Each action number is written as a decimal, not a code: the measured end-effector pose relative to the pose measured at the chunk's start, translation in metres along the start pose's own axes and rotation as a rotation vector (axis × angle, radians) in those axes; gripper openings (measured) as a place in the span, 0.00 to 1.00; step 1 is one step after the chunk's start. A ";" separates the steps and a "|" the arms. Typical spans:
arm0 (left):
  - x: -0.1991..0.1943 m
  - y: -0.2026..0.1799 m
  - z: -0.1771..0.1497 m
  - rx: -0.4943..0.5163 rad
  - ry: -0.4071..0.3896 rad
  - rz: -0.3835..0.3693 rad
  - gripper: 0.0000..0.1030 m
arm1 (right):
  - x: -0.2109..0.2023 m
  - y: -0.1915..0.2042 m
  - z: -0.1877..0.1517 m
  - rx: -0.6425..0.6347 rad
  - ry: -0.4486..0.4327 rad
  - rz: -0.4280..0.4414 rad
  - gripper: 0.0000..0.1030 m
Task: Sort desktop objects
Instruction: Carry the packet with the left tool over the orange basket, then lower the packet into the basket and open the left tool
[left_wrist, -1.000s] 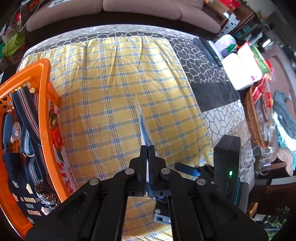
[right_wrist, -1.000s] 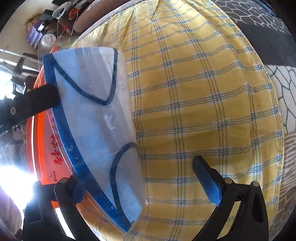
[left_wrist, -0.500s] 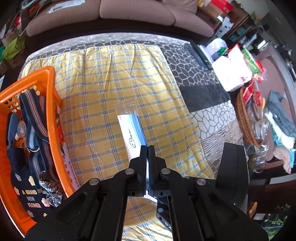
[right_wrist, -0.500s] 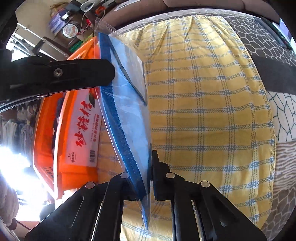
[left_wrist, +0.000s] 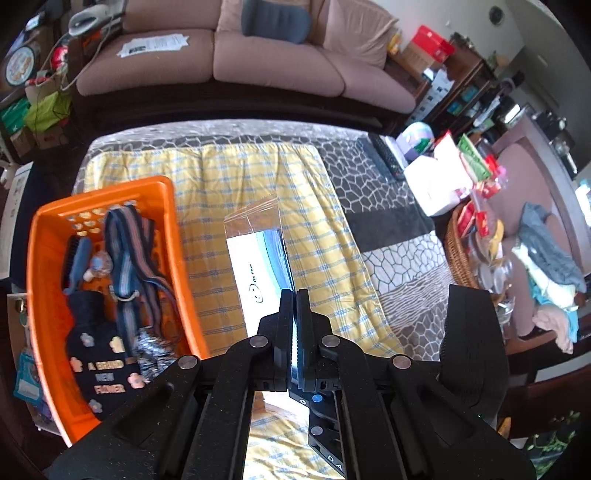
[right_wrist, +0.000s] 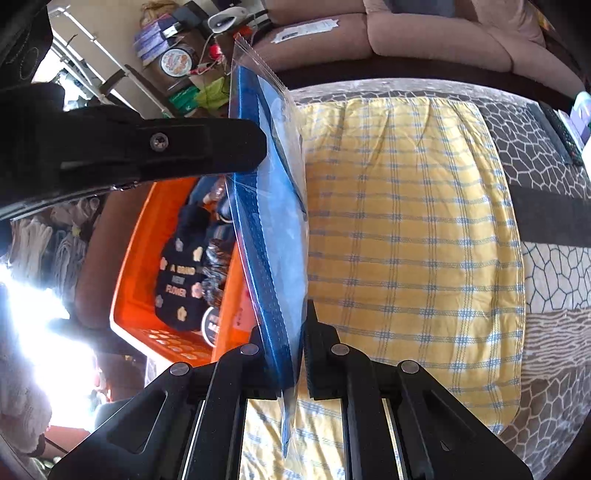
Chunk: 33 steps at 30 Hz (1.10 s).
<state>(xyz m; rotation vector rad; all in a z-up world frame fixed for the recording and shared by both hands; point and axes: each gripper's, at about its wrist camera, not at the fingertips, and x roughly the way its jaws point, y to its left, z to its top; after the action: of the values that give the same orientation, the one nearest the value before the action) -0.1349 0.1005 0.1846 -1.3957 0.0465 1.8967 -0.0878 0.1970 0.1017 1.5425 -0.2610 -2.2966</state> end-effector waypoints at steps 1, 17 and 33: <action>-0.009 0.007 -0.001 -0.006 -0.010 0.005 0.01 | -0.002 0.011 0.003 -0.011 -0.005 0.007 0.09; -0.045 0.169 -0.022 -0.174 -0.043 0.110 0.01 | 0.097 0.143 0.037 -0.043 0.061 0.203 0.09; 0.045 0.167 0.005 -0.196 0.028 0.092 0.01 | 0.146 0.097 0.059 0.020 0.069 0.141 0.13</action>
<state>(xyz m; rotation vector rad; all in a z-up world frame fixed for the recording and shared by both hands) -0.2425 0.0100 0.0839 -1.5751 -0.0644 2.0009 -0.1735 0.0478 0.0332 1.5569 -0.3635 -2.1350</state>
